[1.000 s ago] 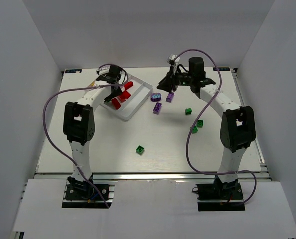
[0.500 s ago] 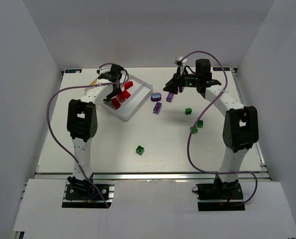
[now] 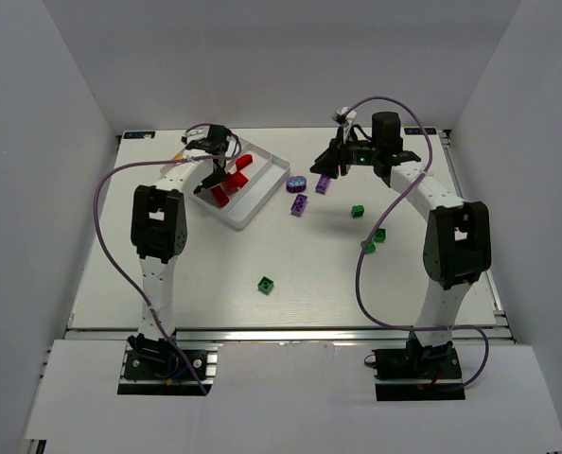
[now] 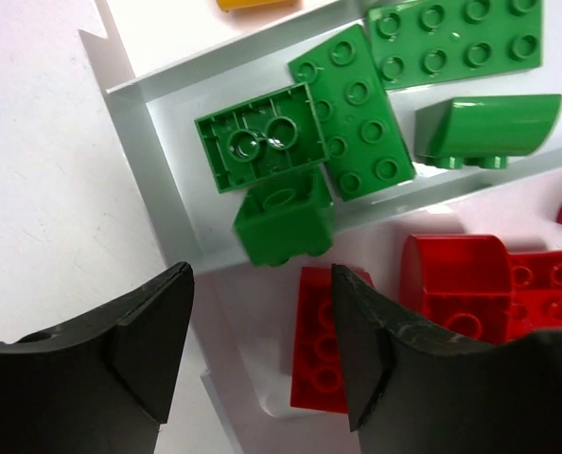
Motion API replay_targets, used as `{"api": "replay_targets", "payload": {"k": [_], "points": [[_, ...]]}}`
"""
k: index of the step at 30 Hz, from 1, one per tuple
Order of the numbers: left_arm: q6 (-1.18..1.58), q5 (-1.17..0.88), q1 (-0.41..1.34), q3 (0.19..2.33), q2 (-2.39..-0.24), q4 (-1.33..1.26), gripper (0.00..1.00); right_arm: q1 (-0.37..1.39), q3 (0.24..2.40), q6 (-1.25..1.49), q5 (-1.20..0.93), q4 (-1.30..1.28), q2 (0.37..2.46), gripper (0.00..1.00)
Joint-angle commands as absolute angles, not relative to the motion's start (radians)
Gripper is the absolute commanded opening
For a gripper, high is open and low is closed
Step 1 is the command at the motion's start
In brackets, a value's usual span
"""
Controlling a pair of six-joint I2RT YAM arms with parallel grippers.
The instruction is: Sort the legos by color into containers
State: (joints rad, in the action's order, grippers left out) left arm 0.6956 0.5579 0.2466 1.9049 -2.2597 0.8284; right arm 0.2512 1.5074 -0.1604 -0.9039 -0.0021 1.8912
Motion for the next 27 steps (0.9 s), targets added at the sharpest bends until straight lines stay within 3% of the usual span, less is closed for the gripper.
{"api": "replay_targets", "payload": {"k": [1, 12, 13, 14, 17, 20, 23, 24, 27], "points": [[0.693, 0.568, 0.236, 1.939, -2.249, 0.836, 0.69, 0.241, 1.551, -0.144, -0.917, 0.011, 1.876, 0.47], [0.693, 0.571, 0.227, 1.985, -2.253, 0.827, 0.63, 0.23, 1.557, -0.149, -0.917, 0.002, 1.878, 0.46], [0.693, 0.568, 0.227, 1.988, -2.249, 0.822, 0.61, 0.227, 1.555, -0.152, -0.917, 0.002, 1.878, 0.46], [0.693, 0.561, 0.226, 1.987, -2.229, 0.81, 0.51, 0.227, 1.552, -0.153, -0.916, 0.002, 1.873, 0.46], [0.674, 0.502, 0.227, 1.959, -2.175, 0.749, 0.34, 0.227, 1.551, -0.192, -0.916, -0.046, 1.861, 0.47], [0.58, 0.355, 0.227, 1.85, -2.053, 0.636, 0.31, 0.227, 1.56, -0.335, -0.946, -0.127, 1.848, 0.57], [0.535, 0.16, 0.226, 1.688, -1.901, 0.526, 0.5, 0.227, 1.569, -0.458, -0.936, -0.244, 1.845, 0.89], [0.532, 0.123, 0.229, 1.643, -1.861, 0.511, 0.62, 0.226, 1.574, -0.474, -0.927, -0.283, 1.848, 0.89], [0.517, 0.002, 0.251, 1.473, -1.72, 0.454, 0.75, 0.226, 1.592, -0.5, -0.87, -0.342, 1.868, 0.89]]}}
